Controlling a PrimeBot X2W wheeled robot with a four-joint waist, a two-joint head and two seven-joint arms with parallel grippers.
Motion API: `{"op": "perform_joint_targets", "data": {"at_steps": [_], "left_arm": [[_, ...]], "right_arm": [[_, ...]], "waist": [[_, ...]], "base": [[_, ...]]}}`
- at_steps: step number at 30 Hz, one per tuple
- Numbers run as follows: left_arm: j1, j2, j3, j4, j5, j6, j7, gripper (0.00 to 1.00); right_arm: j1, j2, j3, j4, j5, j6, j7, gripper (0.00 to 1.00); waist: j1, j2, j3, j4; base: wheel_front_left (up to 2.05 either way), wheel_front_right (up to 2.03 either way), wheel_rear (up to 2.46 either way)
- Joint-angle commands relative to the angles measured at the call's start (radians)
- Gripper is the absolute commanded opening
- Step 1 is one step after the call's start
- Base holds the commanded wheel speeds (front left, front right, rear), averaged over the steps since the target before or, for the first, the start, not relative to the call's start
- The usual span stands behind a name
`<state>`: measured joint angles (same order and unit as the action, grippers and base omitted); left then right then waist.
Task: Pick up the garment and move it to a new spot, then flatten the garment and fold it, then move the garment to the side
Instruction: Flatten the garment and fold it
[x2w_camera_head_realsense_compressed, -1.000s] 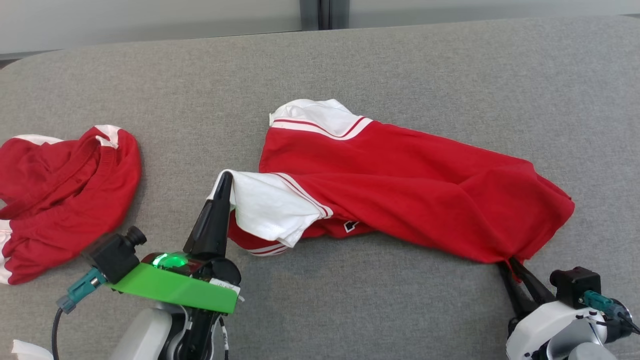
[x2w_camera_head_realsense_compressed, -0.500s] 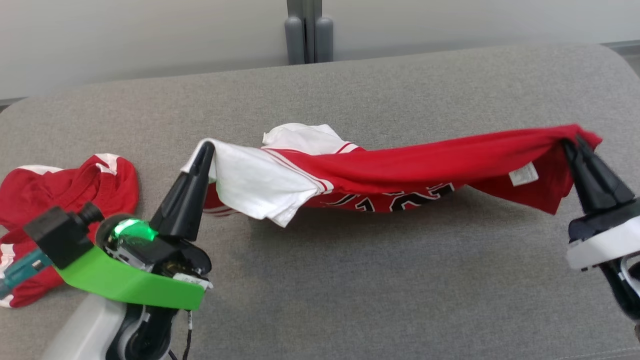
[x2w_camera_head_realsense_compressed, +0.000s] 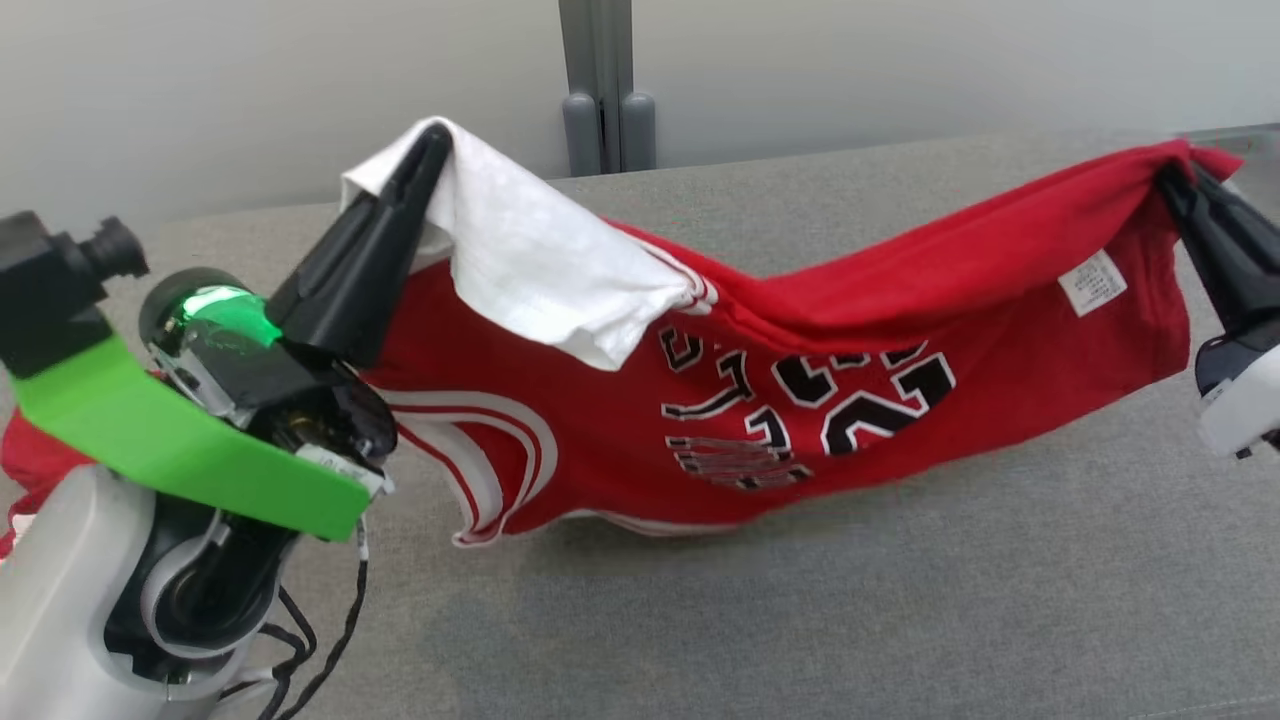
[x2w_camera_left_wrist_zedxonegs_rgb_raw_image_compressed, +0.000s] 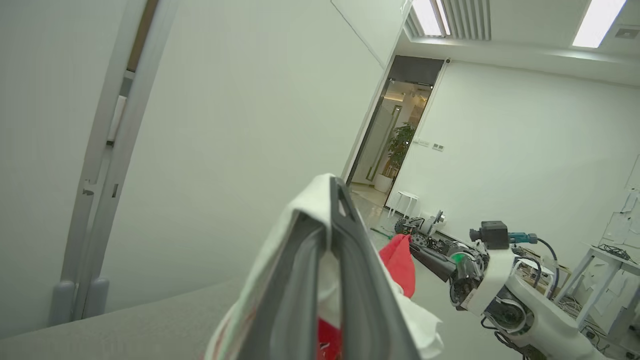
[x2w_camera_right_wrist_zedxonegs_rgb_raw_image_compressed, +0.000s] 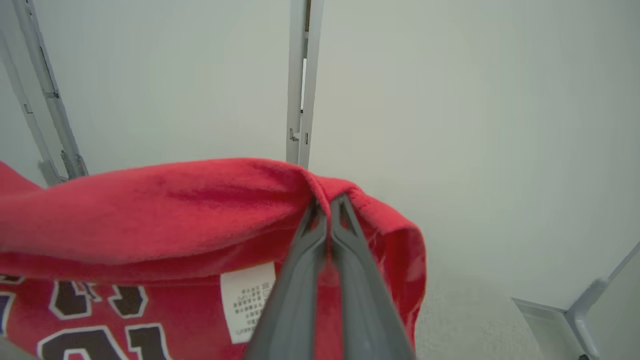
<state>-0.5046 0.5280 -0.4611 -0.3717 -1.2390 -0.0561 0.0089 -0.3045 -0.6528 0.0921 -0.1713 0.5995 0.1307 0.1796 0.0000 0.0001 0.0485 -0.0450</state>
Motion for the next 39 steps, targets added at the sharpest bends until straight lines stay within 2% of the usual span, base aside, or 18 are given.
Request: {"op": "perform_joint_targets", "data": {"at_steps": [1, 5, 10, 12, 15, 16, 17, 21, 25, 29, 33, 39], "left_arm": [[0.027, 0.013, -0.012, 0.001, -0.004, 0.013, 0.013, 0.00], [0.083, 0.005, -0.047, 0.023, -0.021, 0.026, 0.029, 0.00], [0.151, -0.028, -0.096, 0.077, -0.030, 0.001, 0.008, 0.00], [0.167, -0.044, -0.109, 0.110, -0.020, -0.013, -0.010, 0.00], [0.180, -0.072, -0.116, 0.164, -0.015, -0.034, -0.048, 0.00], [0.184, -0.081, -0.117, 0.179, -0.013, -0.038, -0.063, 0.00], [0.188, -0.095, -0.117, 0.198, -0.014, -0.045, -0.083, 0.00], [0.197, -0.132, -0.116, 0.262, 0.010, -0.061, -0.158, 0.00], [0.212, -0.162, -0.119, 0.306, 0.027, -0.068, -0.216, 0.00], [0.216, -0.178, -0.122, 0.328, 0.035, -0.074, -0.241, 0.00], [0.212, -0.186, -0.123, 0.335, 0.035, -0.075, -0.254, 0.00], [0.183, -0.185, -0.144, 0.332, 0.040, -0.076, -0.263, 0.00]], "right_arm": [[0.024, 0.001, 0.007, 0.005, 0.026, 0.000, 0.027, 0.00], [0.048, 0.013, 0.071, 0.034, 0.096, 0.000, 0.112, 0.00], [-0.013, 0.045, 0.195, 0.140, 0.158, 0.000, 0.194, 0.00], [-0.059, 0.058, 0.242, 0.198, 0.146, 0.000, 0.180, 0.00], [-0.130, 0.092, 0.290, 0.292, 0.105, 0.000, 0.087, 0.00], [-0.149, 0.101, 0.298, 0.322, 0.087, 0.000, 0.047, 0.23], [-0.169, 0.114, 0.305, 0.357, 0.066, 0.000, -0.009, 1.00], [-0.191, 0.146, 0.342, 0.454, 0.016, 0.000, -0.197, 1.00], [-0.141, 0.123, 0.385, 0.489, 0.036, 0.000, -0.267, 1.00], [-0.080, 0.084, 0.384, 0.486, 0.074, 0.000, -0.269, 1.00], [-0.049, 0.053, 0.337, 0.508, 0.071, 0.000, -0.244, 1.00], [-0.085, 0.085, 0.260, 0.570, 0.048, 0.000, -0.192, 1.00]], "waist": [[0.0000, -0.0001, 0.030, -0.002], [0.0000, -0.0001, 0.078, 0.000], [0.0000, -0.0001, 0.137, 0.013], [0.0000, -0.0001, 0.157, 0.027], [0.0000, -0.0001, 0.178, 0.051], [0.0000, -0.0001, 0.182, 0.057], [0.0000, -0.0001, 0.187, 0.065], [0.0000, -0.0001, 0.193, 0.084], [0.0000, -0.0001, 0.193, 0.094], [0.0000, -0.0001, 0.202, 0.101], [0.0000, -0.0001, 0.221, 0.108], [0.0000, -0.0001, 0.247, 0.128]], "base": [[0.00, 0.00, 0.00], [0.00, 0.00, 0.00], [0.00, 0.00, 0.00], [0.00, 0.00, 0.00], [0.00, 0.00, 0.00], [0.00, 0.00, 0.00], [0.00, 0.00, 0.00], [0.00, 0.00, 0.00], [0.00, 0.00, 0.00], [0.00, 0.00, 0.00], [0.00, 0.00, 0.00], [0.00, 0.00, 0.00]]}}
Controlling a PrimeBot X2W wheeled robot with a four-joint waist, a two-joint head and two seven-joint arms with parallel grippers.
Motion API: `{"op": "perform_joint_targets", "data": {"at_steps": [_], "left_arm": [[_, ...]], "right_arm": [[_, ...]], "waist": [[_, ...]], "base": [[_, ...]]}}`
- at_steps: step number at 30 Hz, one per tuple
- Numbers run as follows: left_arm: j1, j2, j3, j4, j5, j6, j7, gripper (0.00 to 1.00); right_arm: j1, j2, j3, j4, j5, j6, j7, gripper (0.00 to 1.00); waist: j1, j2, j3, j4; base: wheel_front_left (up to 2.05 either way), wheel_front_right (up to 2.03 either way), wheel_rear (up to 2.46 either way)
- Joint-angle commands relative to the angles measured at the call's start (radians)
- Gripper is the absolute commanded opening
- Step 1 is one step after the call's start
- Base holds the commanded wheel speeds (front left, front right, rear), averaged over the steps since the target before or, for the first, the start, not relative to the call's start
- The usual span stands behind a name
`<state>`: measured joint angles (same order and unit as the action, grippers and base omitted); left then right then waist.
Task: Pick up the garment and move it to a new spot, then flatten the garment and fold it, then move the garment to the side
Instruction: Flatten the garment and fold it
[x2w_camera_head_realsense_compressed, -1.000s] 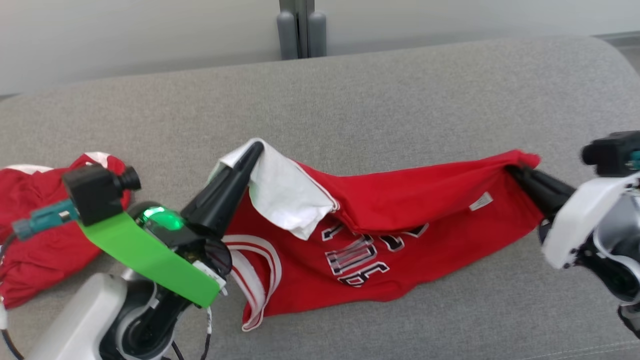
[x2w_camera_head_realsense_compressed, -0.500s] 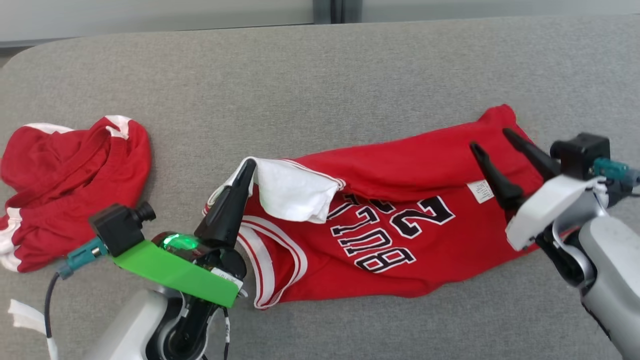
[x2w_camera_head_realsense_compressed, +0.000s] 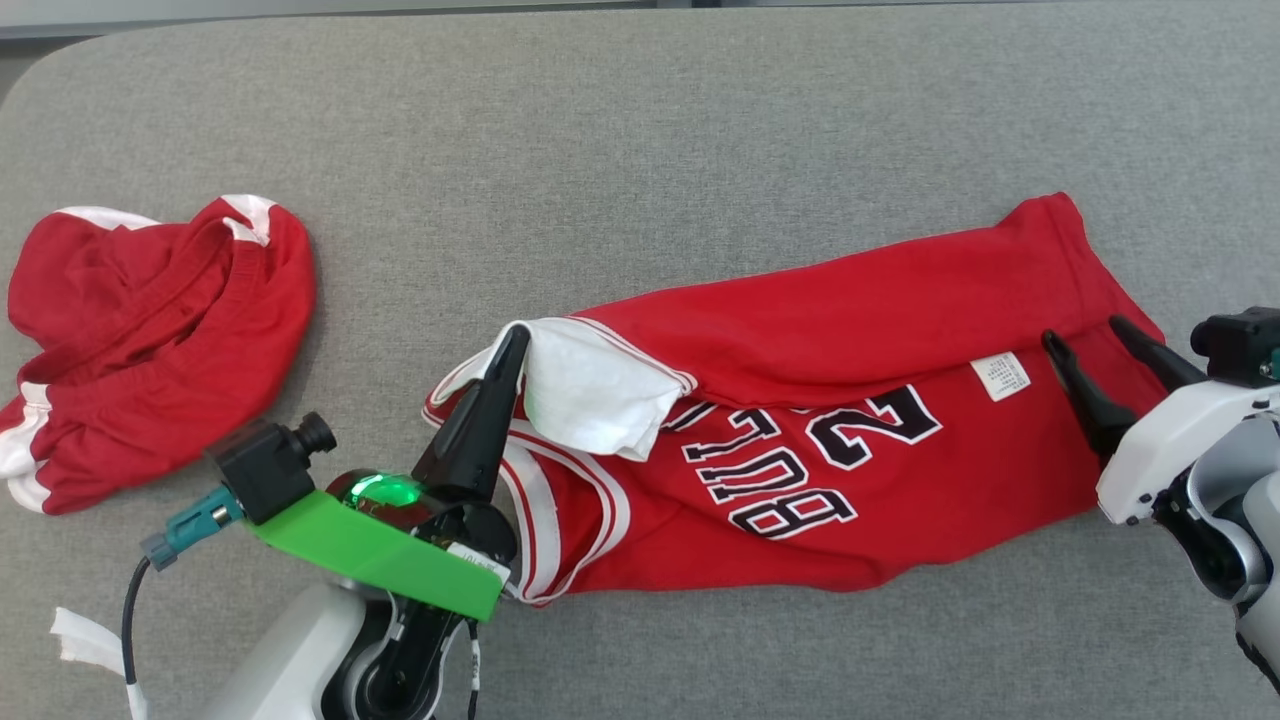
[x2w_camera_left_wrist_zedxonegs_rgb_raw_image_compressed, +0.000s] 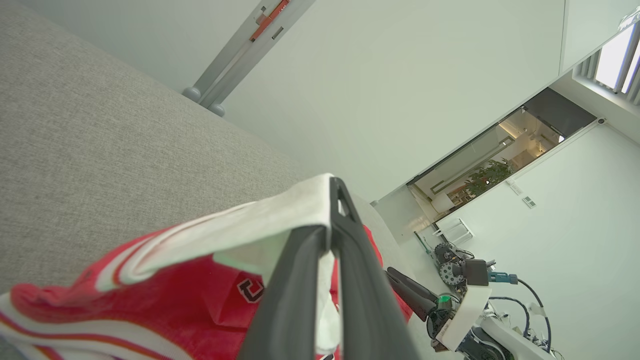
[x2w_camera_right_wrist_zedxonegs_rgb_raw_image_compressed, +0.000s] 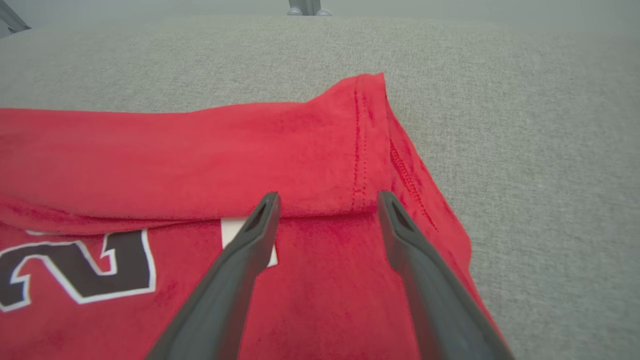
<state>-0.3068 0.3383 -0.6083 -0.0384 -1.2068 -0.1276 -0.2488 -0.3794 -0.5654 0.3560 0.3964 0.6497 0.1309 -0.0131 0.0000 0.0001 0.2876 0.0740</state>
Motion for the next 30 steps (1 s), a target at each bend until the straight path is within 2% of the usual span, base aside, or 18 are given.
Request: {"op": "perform_joint_targets", "data": {"at_steps": [1, 10, 19, 20, 21, 22, 23, 26, 30], "left_arm": [[-0.020, 0.006, -0.005, 0.001, 0.010, -0.005, -0.007, 0.00], [-0.051, 0.019, -0.050, 0.011, 0.016, -0.005, -0.012, 0.00], [-0.059, 0.031, -0.051, 0.014, 0.019, -0.005, -0.016, 0.00], [-0.061, 0.032, -0.054, 0.013, 0.020, -0.005, -0.016, 0.00], [-0.063, 0.032, -0.056, 0.014, 0.021, -0.005, -0.016, 0.00], [-0.065, 0.032, -0.058, 0.015, 0.021, -0.005, -0.016, 0.00], [-0.068, 0.032, -0.060, 0.016, 0.020, -0.005, -0.016, 0.00], [-0.072, 0.033, -0.062, 0.019, 0.015, -0.005, -0.017, 0.00], [-0.064, 0.036, -0.061, 0.021, 0.012, -0.005, -0.016, 0.00]], "right_arm": [[-0.019, 0.006, -0.012, 0.013, 0.004, 0.000, 0.008, 1.00], [-0.081, 0.030, -0.050, 0.123, 0.024, 0.000, 0.019, 1.00], [-0.132, 0.064, -0.062, 0.202, 0.025, 0.000, -0.003, 1.00], [-0.139, 0.074, -0.055, 0.207, 0.039, 0.000, -0.002, 0.92], [-0.144, 0.077, -0.046, 0.206, 0.049, 0.000, -0.005, 0.44], [-0.149, 0.080, -0.038, 0.207, 0.063, 0.000, -0.011, 0.09], [-0.153, 0.083, -0.028, 0.207, 0.075, 0.000, -0.012, 0.00], [-0.161, 0.081, 0.001, 0.199, 0.114, 0.000, -0.031, 0.00], [-0.138, 0.046, 0.030, 0.177, 0.141, 0.000, -0.087, 0.00]], "waist": [[0.0000, -0.0001, 0.011, 0.014], [0.0000, -0.0001, 0.019, 0.048], [0.0000, -0.0001, 0.021, 0.035], [0.0000, -0.0001, 0.022, 0.032], [0.0000, -0.0001, 0.023, 0.031], [0.0000, -0.0001, 0.024, 0.029], [0.0000, -0.0001, 0.024, 0.028], [0.0000, -0.0001, 0.018, 0.022], [0.0000, -0.0001, -0.003, 0.012]], "base": [[0.00, 0.00, 0.00], [0.00, 0.00, 0.00], [0.00, 0.00, 0.00], [0.00, 0.00, 0.00], [0.00, 0.00, 0.00], [0.00, 0.00, 0.00], [0.00, 0.00, 0.00], [0.00, 0.00, 0.00], [0.00, 0.00, 0.00]]}}
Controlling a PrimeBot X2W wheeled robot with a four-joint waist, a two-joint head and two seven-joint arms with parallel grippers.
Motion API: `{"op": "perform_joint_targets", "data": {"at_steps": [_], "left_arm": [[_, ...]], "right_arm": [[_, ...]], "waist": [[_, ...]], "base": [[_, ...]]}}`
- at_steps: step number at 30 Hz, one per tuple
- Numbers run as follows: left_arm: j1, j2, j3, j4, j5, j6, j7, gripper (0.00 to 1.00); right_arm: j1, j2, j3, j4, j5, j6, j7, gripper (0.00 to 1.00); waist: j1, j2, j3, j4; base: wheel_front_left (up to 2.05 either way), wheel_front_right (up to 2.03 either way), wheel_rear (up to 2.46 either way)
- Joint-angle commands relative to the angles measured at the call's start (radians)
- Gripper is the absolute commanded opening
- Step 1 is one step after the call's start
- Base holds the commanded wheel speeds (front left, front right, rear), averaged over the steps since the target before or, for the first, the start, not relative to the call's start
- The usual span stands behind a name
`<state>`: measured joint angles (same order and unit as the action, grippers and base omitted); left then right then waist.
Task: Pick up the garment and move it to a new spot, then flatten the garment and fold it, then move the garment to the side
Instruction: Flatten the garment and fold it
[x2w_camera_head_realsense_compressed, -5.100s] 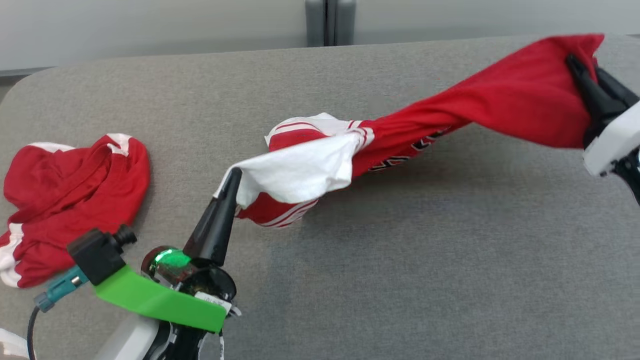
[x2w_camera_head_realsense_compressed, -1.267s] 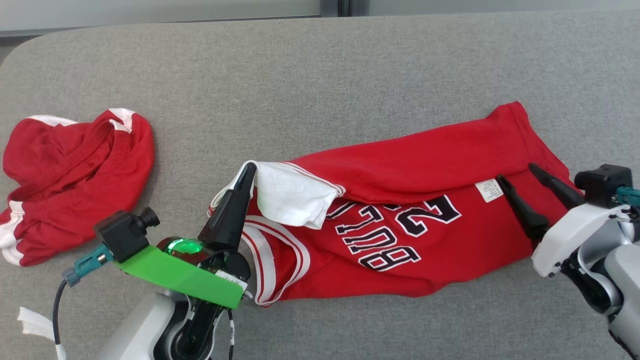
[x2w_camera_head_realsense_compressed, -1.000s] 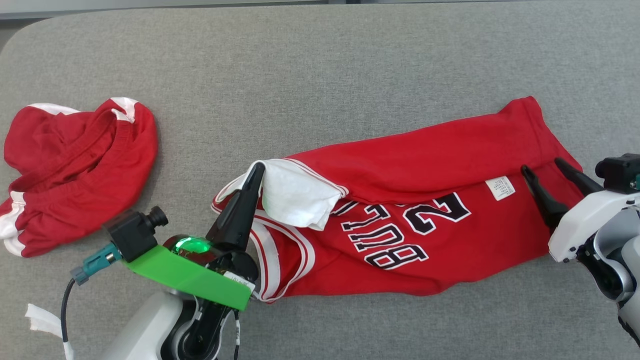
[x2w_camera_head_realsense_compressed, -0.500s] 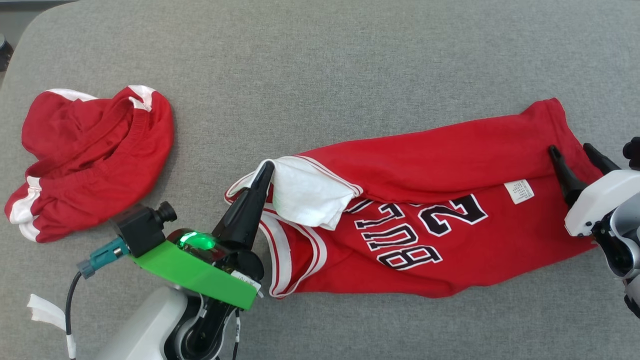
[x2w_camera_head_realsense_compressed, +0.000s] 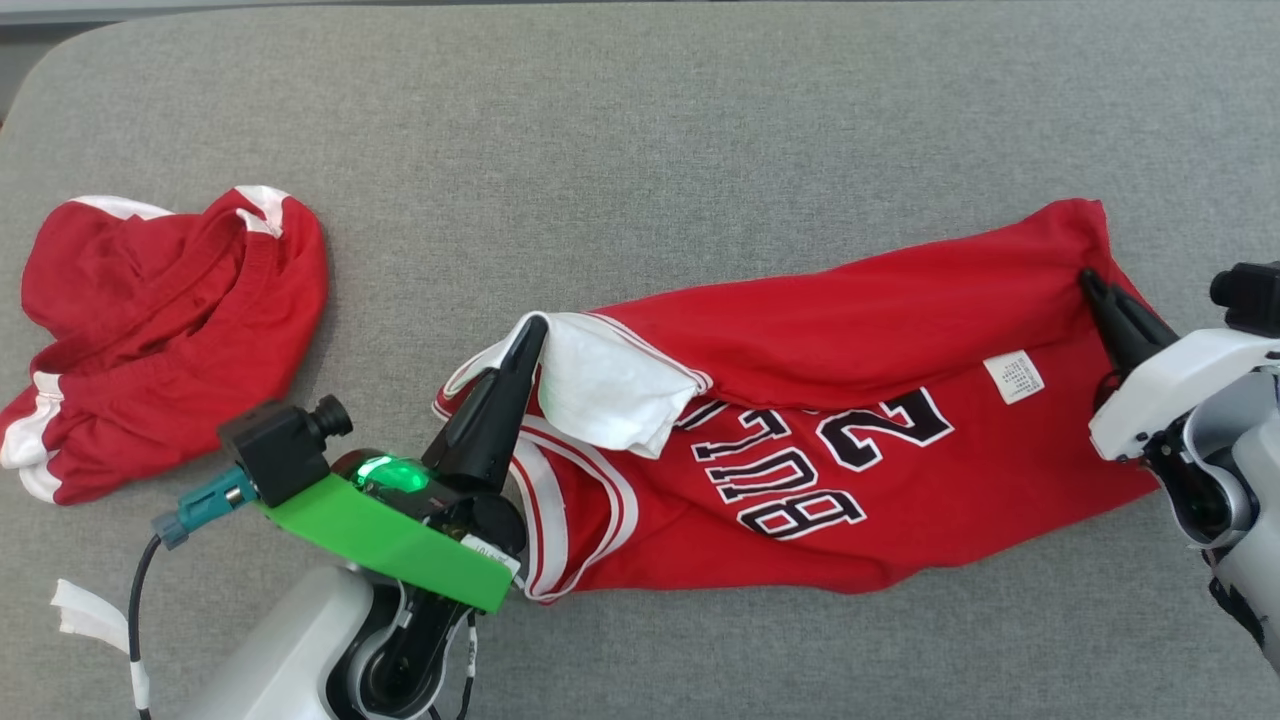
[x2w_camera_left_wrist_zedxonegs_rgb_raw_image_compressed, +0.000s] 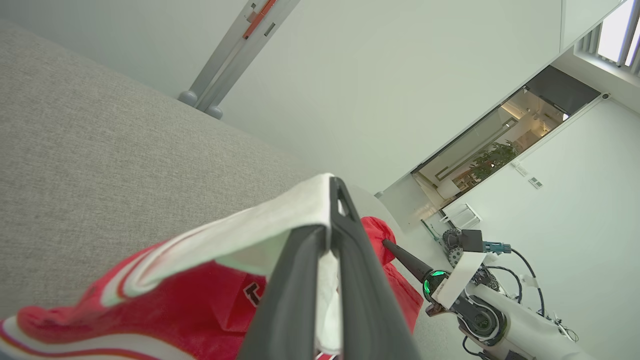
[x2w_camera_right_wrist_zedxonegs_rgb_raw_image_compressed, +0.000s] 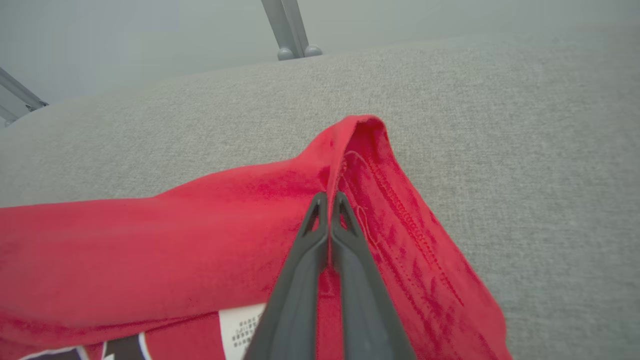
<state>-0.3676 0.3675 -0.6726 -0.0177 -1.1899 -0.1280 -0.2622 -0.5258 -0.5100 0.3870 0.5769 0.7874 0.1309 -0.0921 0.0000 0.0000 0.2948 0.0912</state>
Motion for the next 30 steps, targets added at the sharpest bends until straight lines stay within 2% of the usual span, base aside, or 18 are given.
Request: {"op": "perform_joint_targets", "data": {"at_steps": [1, 6, 10, 15, 17, 19, 22, 25, 28, 30], "left_arm": [[0.002, 0.006, 0.006, -0.002, -0.004, -0.005, -0.003, 0.00], [0.042, 0.010, 0.034, -0.030, 0.005, -0.004, -0.003, 0.00], [0.100, 0.019, 0.066, -0.102, 0.007, -0.004, -0.002, 0.00], [0.154, 0.049, 0.064, -0.224, -0.011, -0.004, 0.004, 0.00], [0.163, 0.061, 0.063, -0.261, -0.019, -0.004, 0.013, 0.00], [0.160, 0.066, 0.056, -0.287, -0.025, 0.001, 0.026, 0.00], [0.141, 0.065, 0.049, -0.288, -0.023, 0.013, 0.043, 0.00], [0.113, 0.048, 0.036, -0.268, -0.020, 0.016, 0.061, 0.00], [0.088, 0.032, 0.027, -0.228, -0.017, 0.012, 0.064, 0.00], [0.073, 0.016, 0.019, -0.197, -0.009, 0.007, 0.058, 0.00]], "right_arm": [[0.019, -0.020, 0.000, -0.015, 0.010, 0.000, -0.025, 0.00], [0.114, -0.086, -0.031, -0.125, 0.052, 0.000, -0.092, 0.00], [0.235, -0.142, -0.090, -0.295, 0.082, 0.000, -0.098, 0.00], [0.405, -0.190, -0.242, -0.547, 0.095, 0.000, -0.023, 0.00], [0.449, -0.183, -0.301, -0.622, 0.070, 0.000, 0.031, 0.00], [0.460, -0.149, -0.340, -0.668, 0.043, 0.000, 0.093, 0.00], [0.409, -0.082, -0.343, -0.659, -0.004, 0.000, 0.190, 0.00], [0.303, 0.000, -0.301, -0.565, -0.052, 0.000, 0.268, 0.00], [0.183, 0.061, -0.239, -0.430, -0.082, 0.000, 0.290, 0.00], [0.100, 0.082, -0.198, -0.328, -0.103, 0.000, 0.258, 0.00]], "waist": [[0.0000, 0.0000, -0.016, -0.007], [0.0000, 0.0000, -0.057, -0.031], [0.0000, 0.0000, -0.091, -0.073], [0.0000, 0.0000, -0.116, -0.118], [0.0000, 0.0000, -0.119, -0.129], [0.0000, 0.0000, -0.117, -0.132], [0.0000, 0.0000, -0.108, -0.125], [0.0000, 0.0000, -0.084, -0.100], [0.0000, 0.0000, -0.060, -0.068], [0.0000, 0.0000, -0.047, -0.049]], "base": [[0.00, 0.00, 0.00], [0.00, 0.00, 0.00], [0.00, 0.00, 0.00], [0.00, 0.00, 0.00], [0.00, 0.00, 0.00], [0.00, 0.00, 0.00], [0.00, 0.00, 0.00], [0.00, 0.00, 0.00], [0.00, 0.00, 0.00], [0.00, 0.00, 0.00]]}}
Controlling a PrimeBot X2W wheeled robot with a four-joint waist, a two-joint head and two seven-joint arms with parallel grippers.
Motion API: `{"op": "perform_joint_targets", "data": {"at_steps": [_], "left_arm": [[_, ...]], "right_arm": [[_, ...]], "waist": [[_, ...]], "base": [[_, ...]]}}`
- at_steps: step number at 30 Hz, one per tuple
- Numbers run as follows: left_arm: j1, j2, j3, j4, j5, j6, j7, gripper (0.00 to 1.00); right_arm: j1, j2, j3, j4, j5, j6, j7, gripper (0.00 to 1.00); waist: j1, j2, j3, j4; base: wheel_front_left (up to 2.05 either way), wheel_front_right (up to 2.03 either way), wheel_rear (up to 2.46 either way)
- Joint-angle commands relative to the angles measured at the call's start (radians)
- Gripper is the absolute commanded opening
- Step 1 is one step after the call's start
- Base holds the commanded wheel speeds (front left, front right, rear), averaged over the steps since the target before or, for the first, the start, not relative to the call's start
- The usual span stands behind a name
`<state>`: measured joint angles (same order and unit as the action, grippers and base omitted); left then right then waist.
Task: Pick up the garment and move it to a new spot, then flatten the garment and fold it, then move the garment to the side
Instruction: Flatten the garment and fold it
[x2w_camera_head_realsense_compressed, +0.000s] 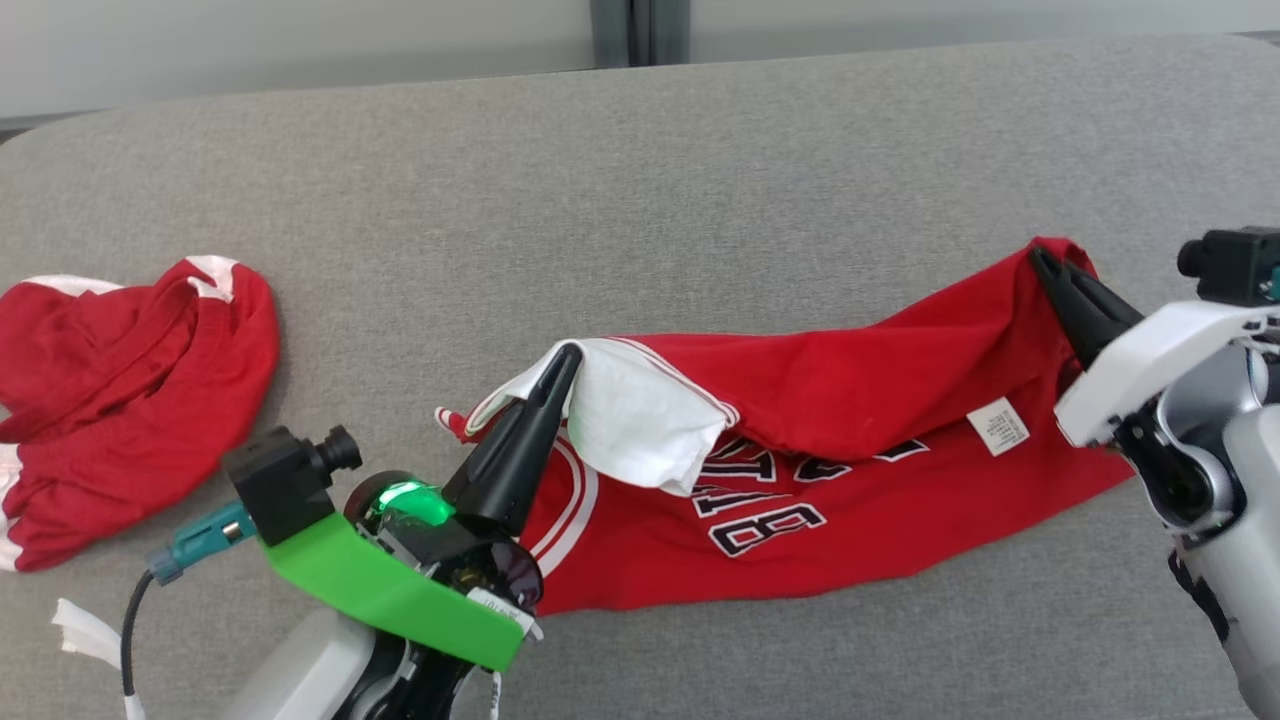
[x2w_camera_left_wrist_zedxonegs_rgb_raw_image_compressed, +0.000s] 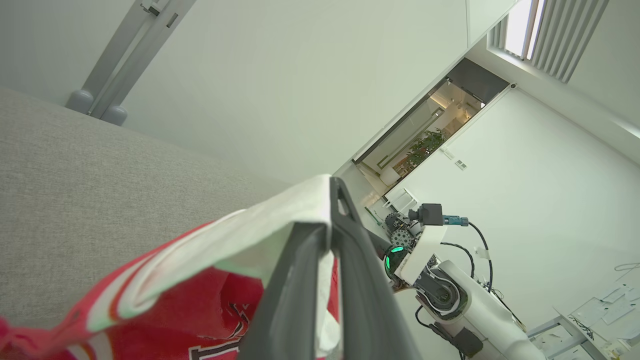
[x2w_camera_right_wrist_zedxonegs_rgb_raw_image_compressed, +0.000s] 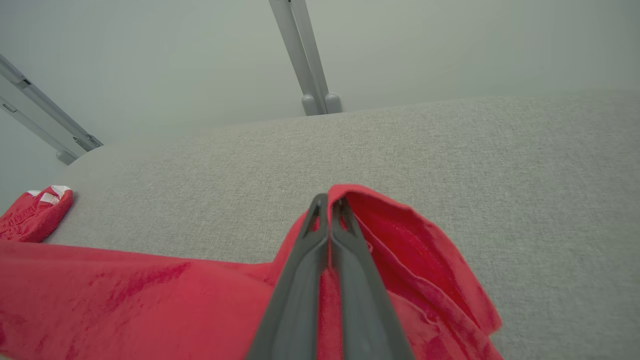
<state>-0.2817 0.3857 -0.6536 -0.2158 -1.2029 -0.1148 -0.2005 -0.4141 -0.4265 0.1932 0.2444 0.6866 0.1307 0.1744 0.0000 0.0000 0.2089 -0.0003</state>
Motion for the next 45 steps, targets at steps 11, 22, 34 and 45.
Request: {"op": "perform_joint_targets", "data": {"at_steps": [11, 22, 34, 45], "left_arm": [[-0.056, -0.079, 0.028, 0.146, 0.026, -0.016, -0.056, 0.00], [-0.042, -0.107, 0.095, 0.144, 0.071, -0.018, -0.065, 0.00], [-0.069, -0.123, 0.083, 0.146, 0.096, -0.017, -0.064, 0.00], [-0.077, -0.123, 0.074, 0.155, 0.088, -0.017, -0.064, 0.00]], "right_arm": [[-0.114, -0.019, 0.175, 0.263, -0.044, 0.000, -0.304, 1.00], [0.155, -0.191, 0.064, 0.061, -0.115, 0.000, -0.319, 1.00], [0.153, -0.123, -0.030, 0.020, -0.265, 0.000, -0.111, 1.00], [0.128, -0.098, -0.039, 0.112, -0.303, 0.000, -0.079, 0.14]], "waist": [[0.0000, 0.0000, 0.062, 0.078], [0.0000, 0.0000, 0.089, 0.056], [0.0000, 0.0000, 0.128, 0.093], [0.0000, 0.0000, 0.121, 0.121]], "base": [[0.00, 0.00, 0.00], [0.00, 0.00, 0.00], [0.00, 0.00, 0.00], [0.00, 0.00, 0.00]]}}
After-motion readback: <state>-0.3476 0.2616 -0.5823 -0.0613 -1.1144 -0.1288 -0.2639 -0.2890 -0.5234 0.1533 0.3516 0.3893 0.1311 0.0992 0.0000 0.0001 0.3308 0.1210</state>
